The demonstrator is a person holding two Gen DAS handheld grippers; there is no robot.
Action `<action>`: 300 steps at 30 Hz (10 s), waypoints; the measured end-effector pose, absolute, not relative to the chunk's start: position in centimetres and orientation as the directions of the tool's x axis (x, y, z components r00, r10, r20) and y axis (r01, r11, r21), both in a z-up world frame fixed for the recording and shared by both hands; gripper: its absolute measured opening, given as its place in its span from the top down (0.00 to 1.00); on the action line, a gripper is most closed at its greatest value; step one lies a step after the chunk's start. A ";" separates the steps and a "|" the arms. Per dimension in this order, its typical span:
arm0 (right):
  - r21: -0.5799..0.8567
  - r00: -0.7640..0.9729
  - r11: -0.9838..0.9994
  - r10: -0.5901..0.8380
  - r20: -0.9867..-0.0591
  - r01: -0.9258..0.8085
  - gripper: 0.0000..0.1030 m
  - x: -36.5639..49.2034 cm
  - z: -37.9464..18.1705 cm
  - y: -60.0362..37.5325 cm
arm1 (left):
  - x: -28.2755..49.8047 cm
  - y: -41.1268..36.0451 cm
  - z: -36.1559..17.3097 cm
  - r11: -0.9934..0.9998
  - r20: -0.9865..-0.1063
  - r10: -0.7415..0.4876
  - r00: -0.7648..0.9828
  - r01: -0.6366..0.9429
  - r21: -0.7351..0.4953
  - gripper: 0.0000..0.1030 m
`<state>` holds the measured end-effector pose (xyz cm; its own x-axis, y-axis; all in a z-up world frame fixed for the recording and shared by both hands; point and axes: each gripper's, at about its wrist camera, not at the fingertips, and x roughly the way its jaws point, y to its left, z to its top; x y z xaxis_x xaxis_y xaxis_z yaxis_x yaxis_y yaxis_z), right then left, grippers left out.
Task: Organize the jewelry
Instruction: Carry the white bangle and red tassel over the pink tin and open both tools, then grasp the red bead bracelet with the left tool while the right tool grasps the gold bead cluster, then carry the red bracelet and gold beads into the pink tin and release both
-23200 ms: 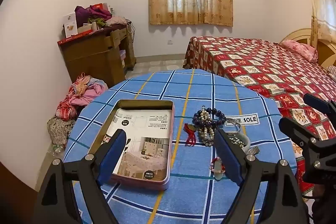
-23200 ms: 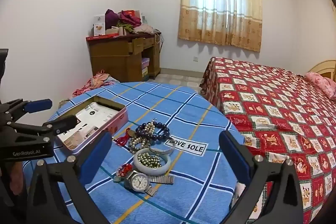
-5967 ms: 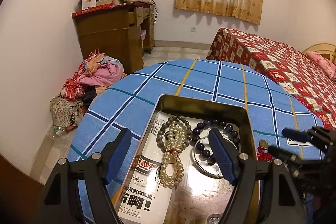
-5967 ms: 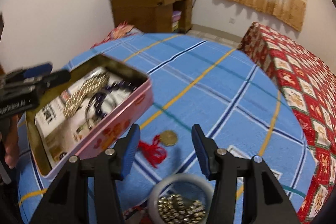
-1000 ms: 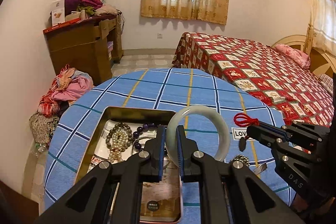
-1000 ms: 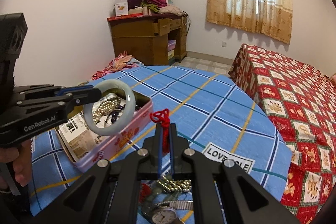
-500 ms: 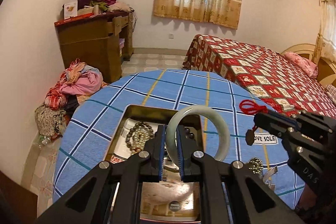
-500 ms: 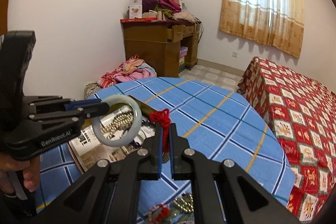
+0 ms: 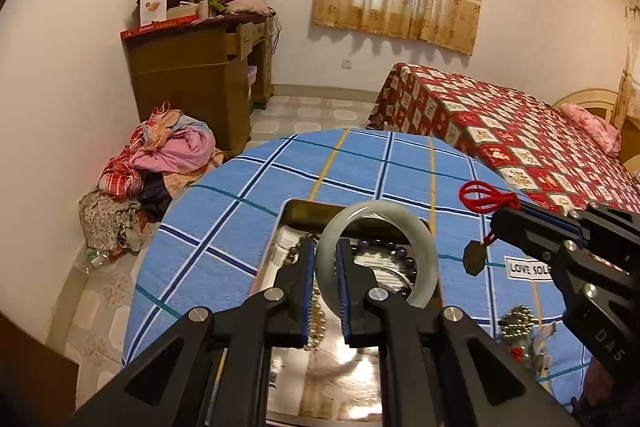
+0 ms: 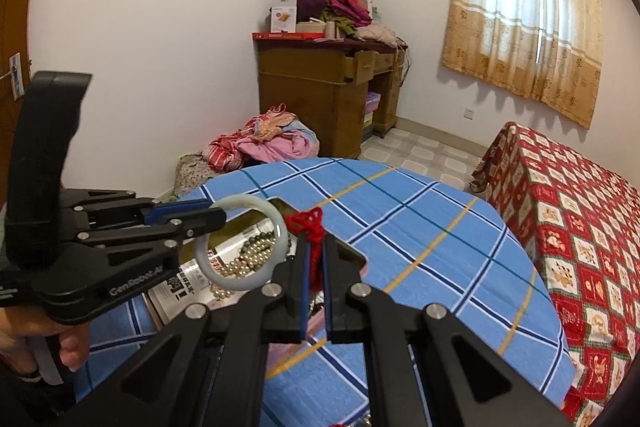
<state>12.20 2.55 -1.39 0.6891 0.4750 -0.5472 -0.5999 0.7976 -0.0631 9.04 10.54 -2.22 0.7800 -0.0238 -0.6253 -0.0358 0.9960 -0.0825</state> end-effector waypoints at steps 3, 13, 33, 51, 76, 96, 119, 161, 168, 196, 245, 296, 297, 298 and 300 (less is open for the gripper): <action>-0.064 0.684 0.792 0.481 -0.549 -0.608 0.93 12.4 -1.5 3.1 | 9.5 11.3 -2.6 0.995 -0.632 -0.011 0.775 -0.052 -0.080 0.90; -0.042 0.642 0.781 0.480 -0.598 -0.623 0.93 13.4 -3.6 4.8 | 11.4 13.0 -4.8 0.994 -0.683 0.010 0.730 -0.085 -0.076 0.90; -0.017 0.589 0.771 0.472 -0.656 -0.636 0.93 13.3 -6.2 5.9 | 12.3 12.7 -6.4 0.997 -0.718 0.044 0.695 -0.081 -0.017 0.90; -0.020 0.575 0.786 0.434 -0.693 -0.618 0.93 13.9 -8.2 5.9 | 12.7 12.1 -7.6 0.997 -0.745 0.047 0.666 -0.074 -0.003 0.90; -0.029 0.565 0.788 0.415 -0.713 -0.616 0.93 14.0 -9.0 5.9 | 12.6 11.9 -8.0 0.998 -0.747 0.047 0.664 -0.068 0.002 0.90; -0.026 0.624 0.815 0.422 -0.658 -0.579 0.46 11.5 -6.5 0.9 | 8.2 11.1 -3.6 0.994 -0.640 0.060 0.766 -0.107 -0.036 0.29; 0.062 0.674 0.938 0.289 -0.680 -0.340 0.45 9.0 -8.6 -13.7 | 4.8 -1.8 -5.1 0.989 -0.670 -0.069 0.739 0.141 0.053 0.30; 0.048 0.633 0.886 0.366 -0.683 -0.461 0.52 9.9 -8.9 -10.1 | 6.1 -4.0 -6.8 0.969 -0.682 -0.118 0.722 0.235 0.082 0.94; 0.125 0.521 0.855 0.415 -0.746 -0.503 0.71 11.8 -10.4 -8.7 | 6.7 -3.7 -7.8 0.972 -0.693 -0.110 0.713 0.224 0.076 0.94; 0.076 0.682 0.857 0.456 -0.572 -0.510 0.88 10.2 -2.1 -8.9 | 4.8 -0.2 0.0 0.985 -0.557 -0.118 0.822 0.168 0.039 0.94; 0.020 0.568 0.736 0.539 -0.622 -0.677 0.88 12.3 -4.2 4.2 | 8.8 9.9 -3.2 0.999 -0.628 0.040 0.777 -0.043 0.010 0.94; -0.033 0.616 0.812 0.415 -0.669 -0.583 0.48 14.0 -7.5 3.9 | 11.3 10.3 -5.9 0.995 -0.684 0.100 0.722 -0.076 0.066 0.46; -0.038 0.625 0.815 0.413 -0.662 -0.579 0.42 13.8 -7.4 3.7 | 11.0 10.3 -5.7 0.994 -0.674 0.112 0.731 -0.086 0.072 0.38; -0.039 0.630 0.815 0.415 -0.657 -0.578 0.41 13.6 -7.2 3.6 | 10.7 10.4 -5.4 0.993 -0.657 0.121 0.744 -0.095 0.076 0.31; -0.042 0.635 0.818 0.412 -0.654 -0.574 0.41 13.3 -6.9 3.1 | 10.5 10.4 -5.1 0.992 -0.652 0.124 0.748 -0.097 0.077 0.31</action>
<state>13.33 3.06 -6.91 0.6346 0.4122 -0.6538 -0.5744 0.8175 -0.0420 10.46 10.43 -5.06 0.7477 0.1237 -0.6524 -0.0971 0.9923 0.0769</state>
